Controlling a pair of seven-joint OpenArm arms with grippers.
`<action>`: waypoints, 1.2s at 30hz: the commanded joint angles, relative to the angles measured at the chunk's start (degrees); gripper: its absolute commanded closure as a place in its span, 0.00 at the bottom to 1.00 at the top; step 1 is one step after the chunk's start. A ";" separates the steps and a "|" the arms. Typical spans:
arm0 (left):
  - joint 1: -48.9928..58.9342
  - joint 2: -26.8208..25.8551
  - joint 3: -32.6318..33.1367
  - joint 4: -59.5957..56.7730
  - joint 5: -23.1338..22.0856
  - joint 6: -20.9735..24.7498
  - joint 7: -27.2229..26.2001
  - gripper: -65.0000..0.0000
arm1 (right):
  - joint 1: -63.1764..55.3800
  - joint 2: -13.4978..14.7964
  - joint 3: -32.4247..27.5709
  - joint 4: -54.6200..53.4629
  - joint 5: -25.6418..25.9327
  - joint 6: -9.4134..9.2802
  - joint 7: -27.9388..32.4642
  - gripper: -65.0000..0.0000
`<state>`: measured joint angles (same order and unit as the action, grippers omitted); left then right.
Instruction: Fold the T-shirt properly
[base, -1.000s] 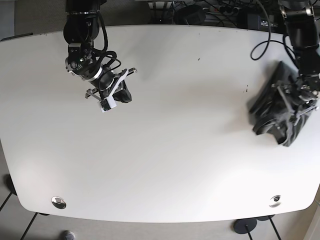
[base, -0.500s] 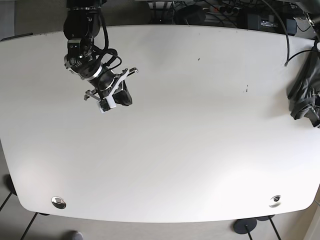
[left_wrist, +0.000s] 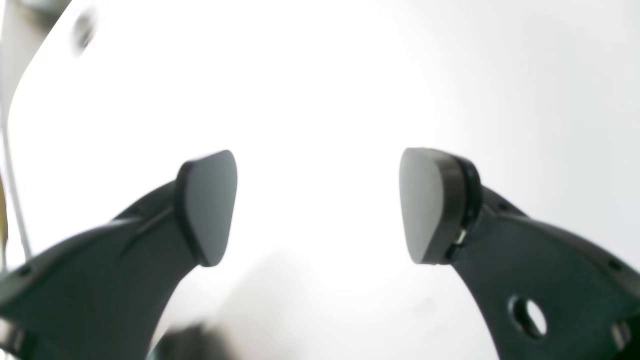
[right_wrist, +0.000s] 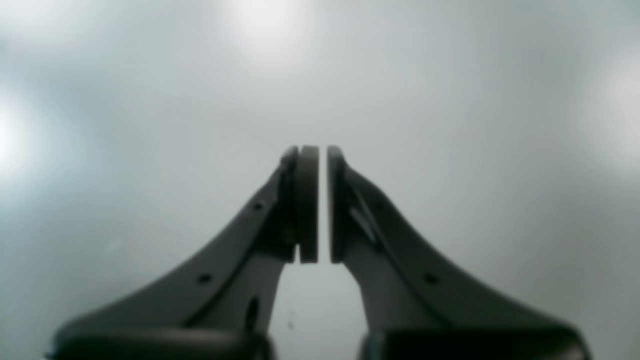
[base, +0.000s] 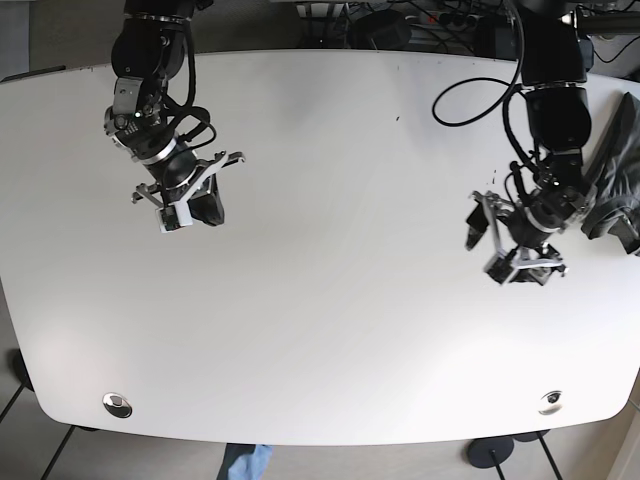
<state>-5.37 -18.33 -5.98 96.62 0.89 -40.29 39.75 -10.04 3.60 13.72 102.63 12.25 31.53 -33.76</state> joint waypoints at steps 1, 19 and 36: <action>1.10 0.79 4.18 3.12 -0.67 0.29 -2.60 0.28 | 0.59 0.05 0.92 0.45 1.51 0.60 1.45 0.96; 40.40 8.00 9.89 17.89 -0.84 31.55 -29.68 0.28 | -14.79 1.02 4.61 11.09 2.03 1.22 1.80 0.96; 32.14 15.38 2.68 16.66 -0.67 31.46 -20.45 0.15 | -1.25 0.93 -2.07 8.01 1.51 0.60 1.27 0.84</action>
<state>26.59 -2.87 -3.20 112.16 0.38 -9.04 21.15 -11.31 4.23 11.40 109.75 13.21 31.83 -33.58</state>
